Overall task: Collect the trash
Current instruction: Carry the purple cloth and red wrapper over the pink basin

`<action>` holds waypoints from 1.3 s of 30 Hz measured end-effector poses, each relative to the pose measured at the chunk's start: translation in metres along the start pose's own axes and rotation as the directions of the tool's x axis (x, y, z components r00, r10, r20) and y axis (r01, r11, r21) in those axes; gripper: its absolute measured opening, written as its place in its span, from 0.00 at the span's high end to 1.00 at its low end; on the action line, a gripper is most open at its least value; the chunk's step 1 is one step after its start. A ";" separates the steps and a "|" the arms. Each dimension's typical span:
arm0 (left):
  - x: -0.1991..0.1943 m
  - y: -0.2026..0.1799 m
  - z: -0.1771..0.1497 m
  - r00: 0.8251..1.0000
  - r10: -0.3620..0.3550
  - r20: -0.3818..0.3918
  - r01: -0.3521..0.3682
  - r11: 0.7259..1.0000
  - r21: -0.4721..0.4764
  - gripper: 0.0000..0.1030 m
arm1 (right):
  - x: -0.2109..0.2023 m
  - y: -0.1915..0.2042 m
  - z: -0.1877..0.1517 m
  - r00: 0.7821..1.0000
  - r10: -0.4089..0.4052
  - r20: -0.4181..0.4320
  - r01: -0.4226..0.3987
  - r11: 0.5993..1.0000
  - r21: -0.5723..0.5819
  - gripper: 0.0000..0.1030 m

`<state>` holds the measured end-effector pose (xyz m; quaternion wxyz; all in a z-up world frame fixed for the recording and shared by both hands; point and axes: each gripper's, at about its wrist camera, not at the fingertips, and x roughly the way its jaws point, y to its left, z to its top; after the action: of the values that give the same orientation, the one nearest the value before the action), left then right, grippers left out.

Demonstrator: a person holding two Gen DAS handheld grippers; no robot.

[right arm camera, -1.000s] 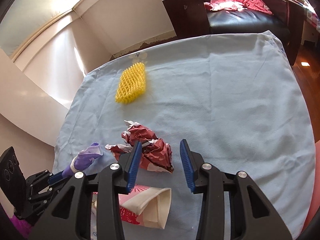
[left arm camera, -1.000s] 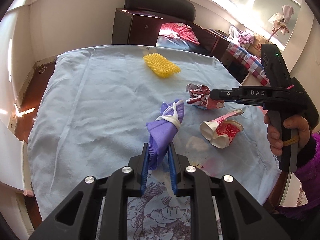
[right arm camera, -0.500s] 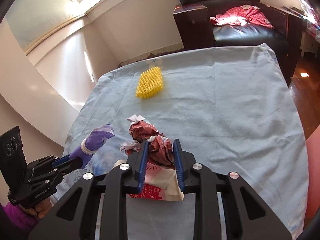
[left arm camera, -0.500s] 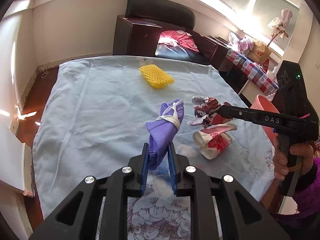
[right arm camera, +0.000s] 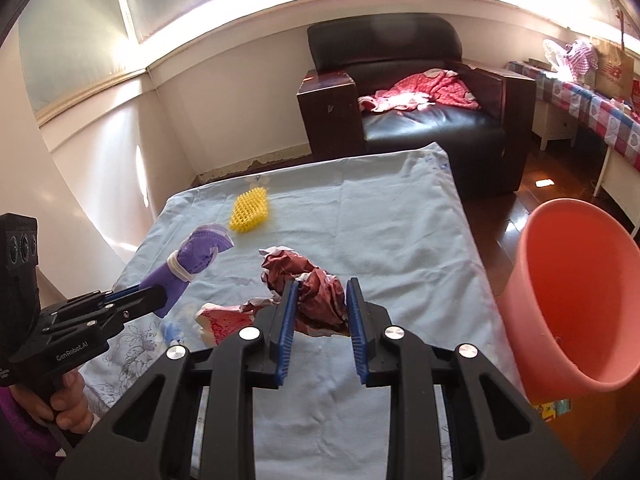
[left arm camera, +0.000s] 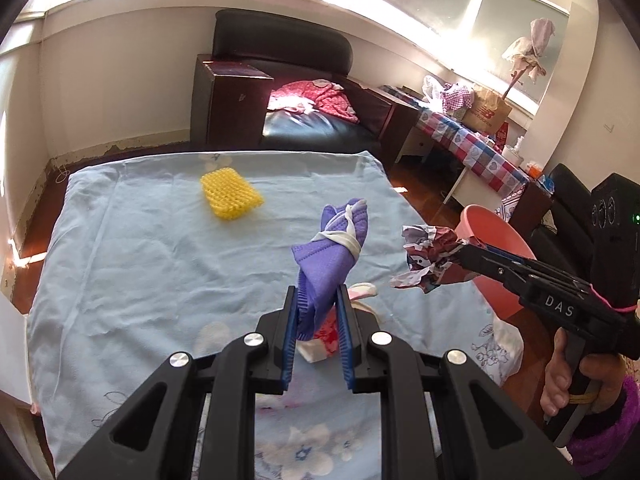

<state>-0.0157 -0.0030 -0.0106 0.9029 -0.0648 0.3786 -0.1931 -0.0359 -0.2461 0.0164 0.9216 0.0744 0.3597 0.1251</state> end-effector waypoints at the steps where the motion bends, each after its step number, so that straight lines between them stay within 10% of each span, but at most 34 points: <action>1: 0.002 -0.008 0.002 1.000 -0.011 0.001 0.011 1.000 0.009 0.83 | -0.003 -0.005 0.000 1.000 -0.010 0.006 0.010 1.000 0.011 0.75; 21: 0.057 -0.164 0.024 0.981 -0.188 -0.050 0.194 0.957 0.216 0.83 | -0.086 -0.131 -0.020 0.946 -0.307 0.108 0.276 0.933 0.231 0.75; 39: 0.126 -0.248 0.012 0.971 -0.176 -0.162 0.221 0.918 0.328 0.83 | -0.076 -0.181 -0.038 0.906 -0.423 0.039 0.398 0.877 0.271 0.75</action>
<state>-0.0009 -0.2809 -0.0202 0.8494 0.0685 0.3882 -0.3509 -0.0834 -0.4394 -0.0037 0.9259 0.1212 0.3355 -0.1245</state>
